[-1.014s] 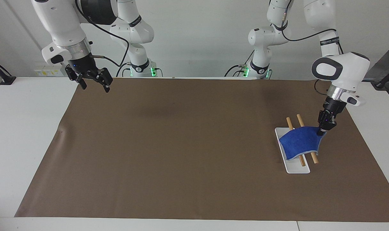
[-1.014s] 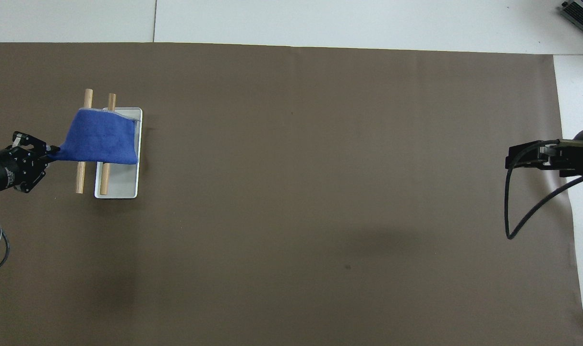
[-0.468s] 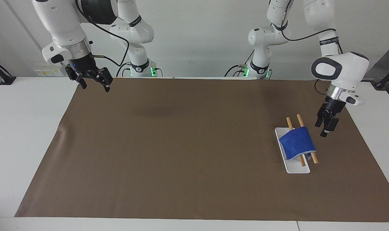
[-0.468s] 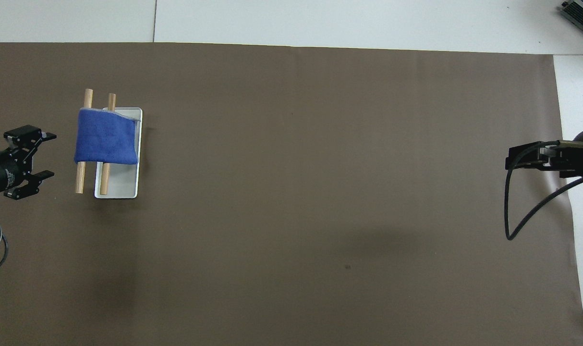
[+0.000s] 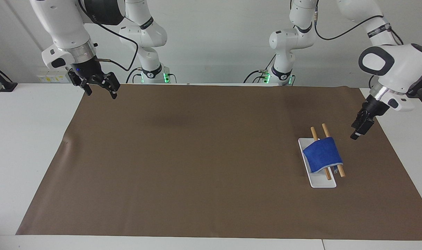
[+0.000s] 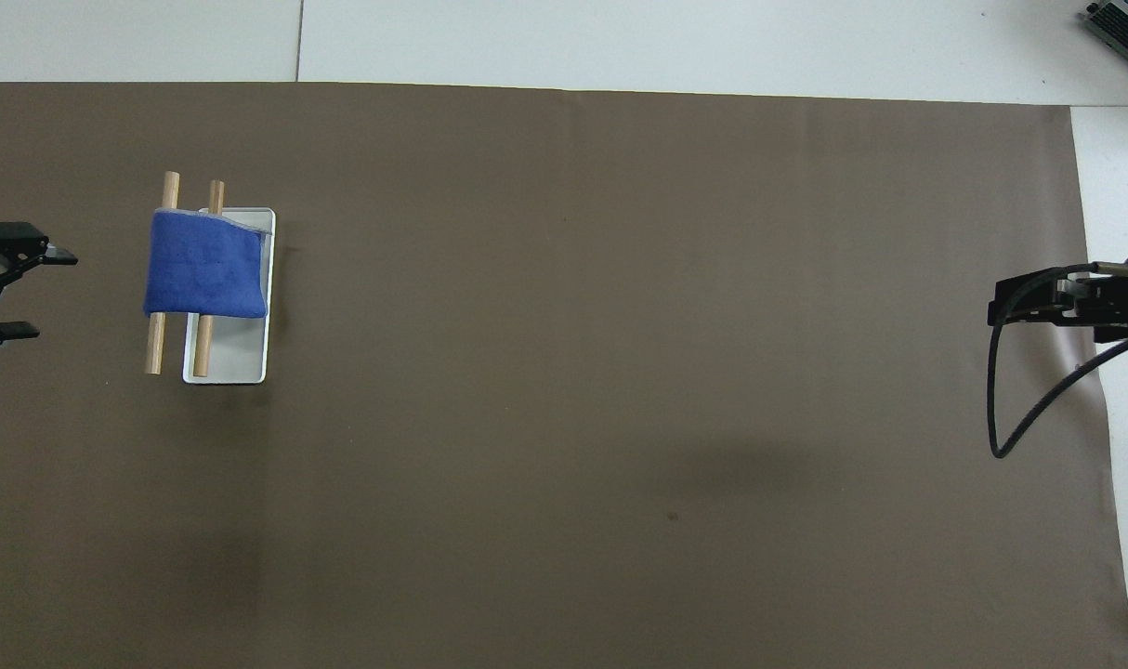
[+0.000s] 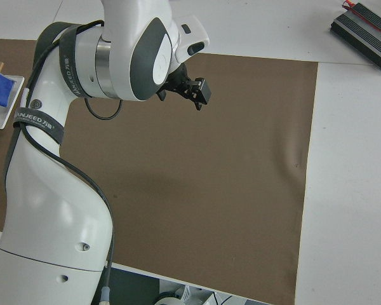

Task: Right arm passes towel to left arm to hang

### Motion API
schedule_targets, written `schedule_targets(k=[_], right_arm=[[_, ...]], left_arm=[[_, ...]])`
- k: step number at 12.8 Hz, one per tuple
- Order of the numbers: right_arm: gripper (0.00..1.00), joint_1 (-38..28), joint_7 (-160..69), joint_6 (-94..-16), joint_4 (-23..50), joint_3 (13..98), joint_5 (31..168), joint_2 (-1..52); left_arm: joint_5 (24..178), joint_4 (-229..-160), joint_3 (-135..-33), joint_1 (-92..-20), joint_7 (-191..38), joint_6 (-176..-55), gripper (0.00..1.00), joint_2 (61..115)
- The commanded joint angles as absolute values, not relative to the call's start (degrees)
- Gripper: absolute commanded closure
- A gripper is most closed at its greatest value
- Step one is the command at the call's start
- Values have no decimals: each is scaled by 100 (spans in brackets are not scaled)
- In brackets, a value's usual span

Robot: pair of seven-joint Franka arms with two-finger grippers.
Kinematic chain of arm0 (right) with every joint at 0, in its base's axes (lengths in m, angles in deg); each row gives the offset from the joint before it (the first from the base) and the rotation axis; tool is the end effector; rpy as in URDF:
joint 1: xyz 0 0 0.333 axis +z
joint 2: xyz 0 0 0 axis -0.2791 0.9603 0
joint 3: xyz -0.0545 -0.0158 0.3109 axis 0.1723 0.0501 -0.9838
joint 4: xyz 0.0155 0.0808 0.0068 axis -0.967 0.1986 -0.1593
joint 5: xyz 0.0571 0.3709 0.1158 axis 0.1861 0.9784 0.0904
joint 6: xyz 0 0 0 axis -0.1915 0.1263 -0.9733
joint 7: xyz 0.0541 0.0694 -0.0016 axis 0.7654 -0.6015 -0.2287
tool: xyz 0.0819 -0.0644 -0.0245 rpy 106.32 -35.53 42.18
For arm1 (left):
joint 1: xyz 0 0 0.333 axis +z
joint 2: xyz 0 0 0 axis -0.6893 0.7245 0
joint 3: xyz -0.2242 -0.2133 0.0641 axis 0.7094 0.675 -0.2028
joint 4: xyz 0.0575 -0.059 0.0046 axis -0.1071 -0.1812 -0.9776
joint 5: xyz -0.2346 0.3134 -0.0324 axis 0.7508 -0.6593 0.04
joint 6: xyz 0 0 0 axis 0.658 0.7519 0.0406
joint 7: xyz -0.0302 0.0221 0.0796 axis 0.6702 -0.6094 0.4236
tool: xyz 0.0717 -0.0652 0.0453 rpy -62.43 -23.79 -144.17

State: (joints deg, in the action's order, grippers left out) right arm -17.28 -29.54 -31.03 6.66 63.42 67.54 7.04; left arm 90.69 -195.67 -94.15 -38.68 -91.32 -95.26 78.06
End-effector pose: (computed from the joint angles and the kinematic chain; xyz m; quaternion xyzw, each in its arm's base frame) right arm 0.5400 -0.0202 0.6095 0.9961 -0.0877 0.0030 0.0084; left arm 0.5627 0.1091 0.5036 0.9020 0.4091 0.0501 0.1286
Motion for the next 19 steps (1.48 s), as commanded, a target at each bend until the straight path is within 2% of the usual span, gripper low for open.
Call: schedule_targets(k=[1, 3, 4, 6, 8, 11, 12, 13, 15, 18, 19], right_arm=[[0, -1788, -2913, -2985, 731, 6301, 6813, 665], [0, -1797, -2922, -2976, 722, 6301, 6813, 665], [0, -1788, -2922, -2976, 713, 6292, 6805, 665], [0, -1779, -2931, -2984, 695, 6283, 6796, 665], [0, -1762, -2931, -2993, 669, 6275, 6787, 673], [0, -1753, -2931, -2967, 669, 6257, 6796, 656], [0, -1753, -2931, -2958, 669, 6257, 6796, 647], [0, -1753, -2931, -2958, 678, 6257, 6796, 630], [0, -1761, -2931, -2949, 669, 6266, 6778, 630], [0, -1762, -2922, -2949, 669, 6274, 6769, 630], [0, -1762, -2922, -2949, 669, 6274, 6769, 630]], left_arm=[[8542, -18374, -9365, -3891, -9079, -7844, 0, 7734], [8279, -17521, -9016, -3900, -9087, -6769, 6, 7742], [7877, -17343, -8656, -3900, -9079, -6608, 10, 7742], [7338, -17359, -7996, -3900, -8739, -6720, 13, 7689], [7336, -17359, -7897, -3900, -7783, -6712, 17, 7680], [7345, -17394, -7897, -3839, -7199, -6730, 18, 7671], [7336, -17403, -7906, -3830, -7067, -6739, 24, 7671], [7336, -17420, -7906, -3821, -7040, -6747, 24, 7671], [7336, -17455, -7932, -3821, -7022, -6887, 10, 7671], [7328, -17500, -7958, -3769, -6364, -7152, 8, 7672], [7328, -17500, -7958, -3769, -6363, -7134, 2, 7671]])
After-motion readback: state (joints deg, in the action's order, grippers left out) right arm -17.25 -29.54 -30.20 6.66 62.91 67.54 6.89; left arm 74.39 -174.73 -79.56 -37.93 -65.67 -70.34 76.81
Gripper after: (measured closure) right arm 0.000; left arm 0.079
